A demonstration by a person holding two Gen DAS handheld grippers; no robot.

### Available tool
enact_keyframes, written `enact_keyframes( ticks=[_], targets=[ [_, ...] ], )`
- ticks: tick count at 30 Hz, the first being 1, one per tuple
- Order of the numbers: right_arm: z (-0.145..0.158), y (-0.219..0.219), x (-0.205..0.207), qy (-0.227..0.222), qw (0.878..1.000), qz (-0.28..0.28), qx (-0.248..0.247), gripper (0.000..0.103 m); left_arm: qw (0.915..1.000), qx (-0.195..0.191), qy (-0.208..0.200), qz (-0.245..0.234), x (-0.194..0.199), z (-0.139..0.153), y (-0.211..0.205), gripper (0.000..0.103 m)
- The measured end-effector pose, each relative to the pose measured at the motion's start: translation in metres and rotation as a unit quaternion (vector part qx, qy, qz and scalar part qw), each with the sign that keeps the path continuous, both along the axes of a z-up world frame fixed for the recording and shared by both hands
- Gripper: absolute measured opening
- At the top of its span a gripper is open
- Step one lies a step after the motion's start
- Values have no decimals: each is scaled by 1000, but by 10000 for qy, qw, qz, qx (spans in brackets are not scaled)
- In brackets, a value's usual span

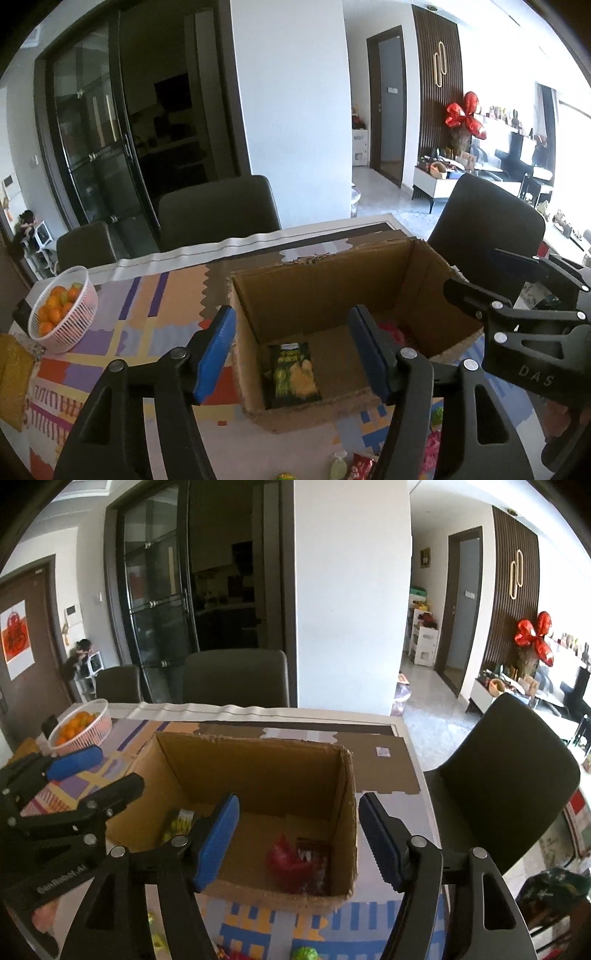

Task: Organize snacks
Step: 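Open the right tool to drop the red bag into the box while the left tool releases the green pack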

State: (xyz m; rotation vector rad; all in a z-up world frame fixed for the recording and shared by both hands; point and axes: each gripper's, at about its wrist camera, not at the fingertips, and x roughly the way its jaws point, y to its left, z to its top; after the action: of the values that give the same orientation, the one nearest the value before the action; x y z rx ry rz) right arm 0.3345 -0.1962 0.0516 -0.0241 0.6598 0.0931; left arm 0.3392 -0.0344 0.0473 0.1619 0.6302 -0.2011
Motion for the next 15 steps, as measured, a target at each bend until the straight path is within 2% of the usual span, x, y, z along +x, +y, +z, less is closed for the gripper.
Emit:
enact_keyframes(
  ticks=[3,15],
  targets=[
    [5,5,-15,-102,9999,98,2,68,9999,-5,-103,49,-16,8,6,67],
    [23,26,-69,-420,9985,344,121,68,9996,-149,-218,108,-73,30,29,67]
  ],
)
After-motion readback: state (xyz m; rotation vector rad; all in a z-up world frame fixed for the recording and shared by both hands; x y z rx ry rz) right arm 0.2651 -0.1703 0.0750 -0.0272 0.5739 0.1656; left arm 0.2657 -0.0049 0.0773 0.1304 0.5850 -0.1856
